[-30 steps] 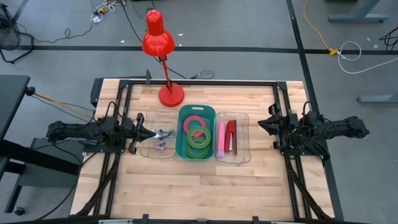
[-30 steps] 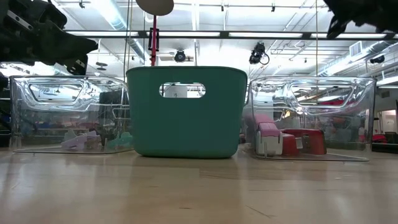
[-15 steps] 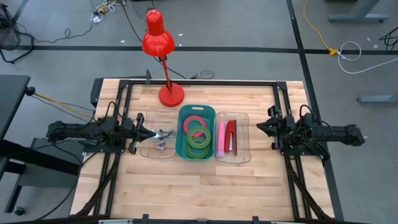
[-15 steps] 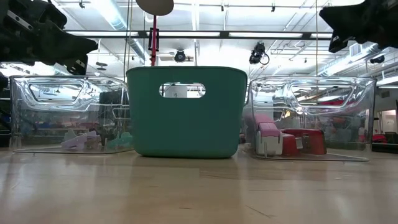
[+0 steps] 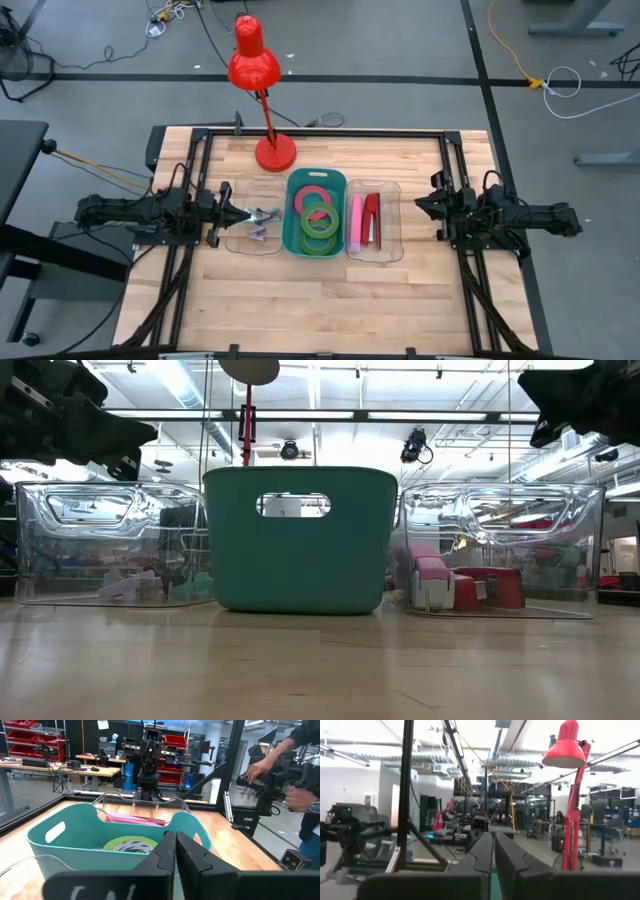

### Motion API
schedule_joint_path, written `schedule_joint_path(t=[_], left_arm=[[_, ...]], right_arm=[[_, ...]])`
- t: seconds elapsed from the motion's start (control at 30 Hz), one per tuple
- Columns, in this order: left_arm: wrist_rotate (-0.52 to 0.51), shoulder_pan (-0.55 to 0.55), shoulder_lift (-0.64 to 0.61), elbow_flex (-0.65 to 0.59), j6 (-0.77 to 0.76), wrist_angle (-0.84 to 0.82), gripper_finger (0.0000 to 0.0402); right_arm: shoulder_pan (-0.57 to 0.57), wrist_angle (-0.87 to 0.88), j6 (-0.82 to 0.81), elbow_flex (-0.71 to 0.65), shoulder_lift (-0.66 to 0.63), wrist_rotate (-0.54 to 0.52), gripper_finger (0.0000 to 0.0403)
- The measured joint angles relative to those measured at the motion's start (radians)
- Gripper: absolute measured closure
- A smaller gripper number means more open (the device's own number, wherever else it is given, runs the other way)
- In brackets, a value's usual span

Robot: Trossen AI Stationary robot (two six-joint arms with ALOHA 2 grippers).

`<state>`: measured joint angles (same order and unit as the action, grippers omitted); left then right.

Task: Pick and place Stapler, Stapler remover, tape
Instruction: Return to Home Position

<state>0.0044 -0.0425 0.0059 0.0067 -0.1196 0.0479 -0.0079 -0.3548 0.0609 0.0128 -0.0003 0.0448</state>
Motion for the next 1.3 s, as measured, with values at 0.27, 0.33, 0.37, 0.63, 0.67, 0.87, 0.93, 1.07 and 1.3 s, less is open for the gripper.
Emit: schedule_joint_path(t=[0.27,0.33,0.37,0.63,0.67,0.87,0.93,1.07,1.3], left_arm=[[0.0,0.0,0.0,0.0,0.0,0.0,0.0383],[0.0,0.0,0.0,0.0,0.0,0.0,0.0383],[0.0,0.0,0.0,0.0,0.0,0.0,0.0383],[0.0,0.0,0.0,0.0,0.0,0.0,0.0383],[0.0,0.0,0.0,0.0,0.0,0.0,0.0383],[0.0,0.0,0.0,0.0,0.0,0.0,0.0383],[0.0,0.0,0.0,0.0,0.0,0.0,0.0383],[0.0,0.0,0.0,0.0,0.0,0.0,0.0383],[0.0,0.0,0.0,0.0,0.0,0.0,0.0383]], right_arm=[[-0.018,0.041,0.004,0.002,0.0,0.025,0.0382],[-0.022,0.078,0.003,0.002,0.0,0.027,0.0382],[-0.022,0.096,0.0,0.002,0.0,0.028,0.0382],[-0.022,0.24,-0.021,0.002,0.0,0.027,0.0382],[-0.022,0.253,-0.024,0.002,0.0,0.027,0.0382],[-0.022,0.338,-0.026,0.003,0.0,0.025,0.0382],[-0.022,0.34,-0.026,0.003,0.0,0.015,0.0382],[-0.021,0.345,-0.023,0.003,0.0,-0.019,0.0382],[-0.021,0.345,-0.023,0.003,0.0,-0.029,0.0382]])
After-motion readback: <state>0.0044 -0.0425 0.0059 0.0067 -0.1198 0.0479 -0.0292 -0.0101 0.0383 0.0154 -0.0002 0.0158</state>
